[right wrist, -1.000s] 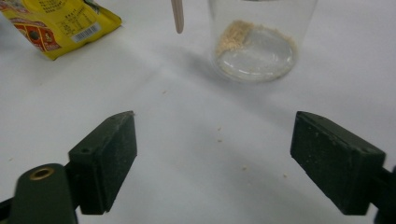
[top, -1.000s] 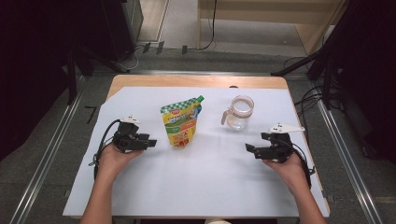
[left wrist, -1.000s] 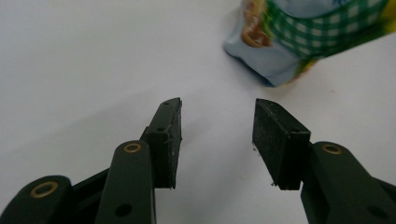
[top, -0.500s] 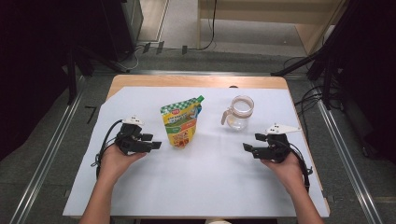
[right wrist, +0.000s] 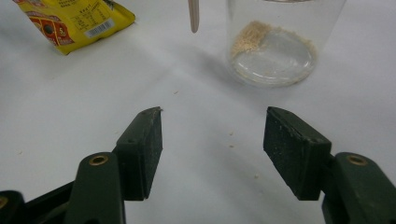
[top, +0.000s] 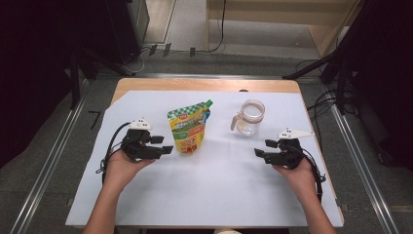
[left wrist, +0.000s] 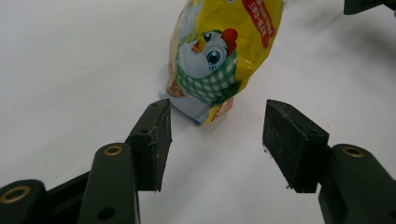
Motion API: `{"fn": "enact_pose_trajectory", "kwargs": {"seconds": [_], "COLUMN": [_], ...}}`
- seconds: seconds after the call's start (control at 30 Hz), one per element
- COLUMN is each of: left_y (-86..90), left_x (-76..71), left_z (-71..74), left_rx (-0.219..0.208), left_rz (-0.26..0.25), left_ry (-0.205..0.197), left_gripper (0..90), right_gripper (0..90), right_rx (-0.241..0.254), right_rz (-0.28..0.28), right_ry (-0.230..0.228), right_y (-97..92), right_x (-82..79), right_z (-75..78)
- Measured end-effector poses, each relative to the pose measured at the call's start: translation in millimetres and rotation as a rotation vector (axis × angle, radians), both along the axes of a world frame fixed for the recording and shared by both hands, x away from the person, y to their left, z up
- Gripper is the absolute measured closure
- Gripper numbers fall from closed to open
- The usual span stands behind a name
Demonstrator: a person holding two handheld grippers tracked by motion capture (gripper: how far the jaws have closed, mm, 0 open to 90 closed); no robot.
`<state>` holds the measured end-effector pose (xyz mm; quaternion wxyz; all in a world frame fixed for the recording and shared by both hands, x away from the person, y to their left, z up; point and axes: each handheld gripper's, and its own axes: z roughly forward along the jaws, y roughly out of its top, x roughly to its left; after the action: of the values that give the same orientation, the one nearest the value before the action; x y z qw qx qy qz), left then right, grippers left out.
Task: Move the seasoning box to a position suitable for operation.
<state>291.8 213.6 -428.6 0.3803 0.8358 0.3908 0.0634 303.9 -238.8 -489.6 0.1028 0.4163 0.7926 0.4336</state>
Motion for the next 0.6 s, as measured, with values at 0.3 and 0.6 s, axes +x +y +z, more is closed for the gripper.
{"fn": "enact_pose_trajectory", "kwargs": {"seconds": [0.3, 0.6], "left_y": [-6.8, -10.2], "left_x": [-4.6, -5.8], "left_z": [4.1, -0.1], "left_rx": [-0.022, -0.010], "left_rz": [-0.020, -0.026], "left_ry": [0.020, 0.020], "left_gripper": [41.8, 42.1], "right_gripper": [47.8, 49.4], "right_rx": [0.018, 0.003], "right_rz": [0.005, -0.003], "right_ry": [-0.025, -0.041], "right_y": [0.7, 2.9], "right_x": [-0.7, 3.0], "right_z": [2.2, -1.2]}}
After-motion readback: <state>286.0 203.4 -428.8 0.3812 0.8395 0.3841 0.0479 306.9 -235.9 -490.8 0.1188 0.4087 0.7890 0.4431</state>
